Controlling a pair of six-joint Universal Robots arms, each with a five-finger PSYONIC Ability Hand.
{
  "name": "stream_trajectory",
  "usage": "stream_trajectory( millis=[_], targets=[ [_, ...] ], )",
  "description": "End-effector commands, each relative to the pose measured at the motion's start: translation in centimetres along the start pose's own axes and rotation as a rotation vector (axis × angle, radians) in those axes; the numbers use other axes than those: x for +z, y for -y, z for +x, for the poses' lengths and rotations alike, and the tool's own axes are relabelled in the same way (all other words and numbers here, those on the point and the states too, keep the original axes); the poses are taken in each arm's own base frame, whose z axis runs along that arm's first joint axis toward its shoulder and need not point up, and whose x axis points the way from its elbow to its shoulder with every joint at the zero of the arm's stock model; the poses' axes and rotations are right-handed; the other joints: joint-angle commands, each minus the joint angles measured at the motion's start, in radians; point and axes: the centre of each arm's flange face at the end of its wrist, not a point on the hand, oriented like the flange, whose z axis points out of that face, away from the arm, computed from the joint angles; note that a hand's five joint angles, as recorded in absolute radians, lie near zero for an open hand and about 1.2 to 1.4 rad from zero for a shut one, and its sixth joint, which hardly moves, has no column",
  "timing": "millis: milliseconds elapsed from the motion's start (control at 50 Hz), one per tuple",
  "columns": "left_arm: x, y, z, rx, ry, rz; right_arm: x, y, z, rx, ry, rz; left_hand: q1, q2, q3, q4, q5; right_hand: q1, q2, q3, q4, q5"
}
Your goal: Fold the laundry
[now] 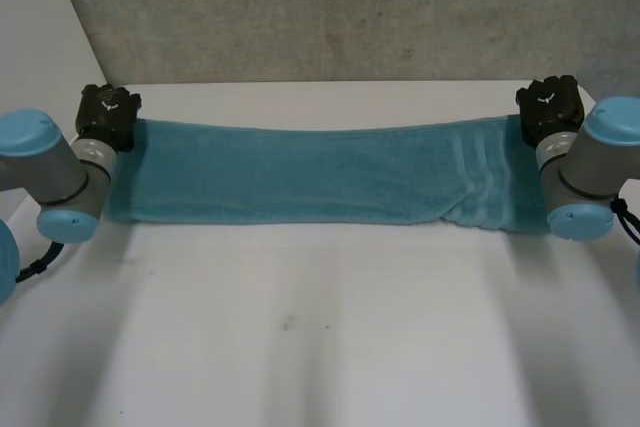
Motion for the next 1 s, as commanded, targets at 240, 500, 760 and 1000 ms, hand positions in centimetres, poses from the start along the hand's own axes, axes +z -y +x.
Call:
stream_trajectory(
  millis=[240, 500, 760, 1000],
  targets=[
    [-3.8, 6.9, 1.5, 0.074, -0.136, 0.139, -1.8, 5.4, 4.0, 0.062, 0.001, -0.052, -0.917, -0.972, -0.967, -0.969, -0.942, -0.798, -1.000, -1.009, -1.013, -0.992],
    [-10.7, 11.5, -1.3, -0.081, -0.150, 0.046, -9.1, 9.4, 7.1, 0.174, 0.190, -0.124, -0.917, -0.972, -0.967, -0.969, -0.942, -0.750, -0.952, -0.961, -0.965, -0.944],
    [-15.4, 10.9, 0.3, -0.293, -0.271, -0.174, -10.9, 2.0, 6.0, 0.283, 0.309, -0.393, -0.917, -0.972, -0.967, -0.969, -0.942, -0.394, -0.596, -0.605, -0.610, -0.588],
    [-14.8, 9.6, 1.8, -0.288, -0.258, -0.112, -8.8, -3.8, 3.0, 0.298, 0.339, -0.393, -0.917, -0.972, -0.967, -0.969, -0.942, -0.274, -0.476, -0.485, -0.489, -0.468]
  ],
)
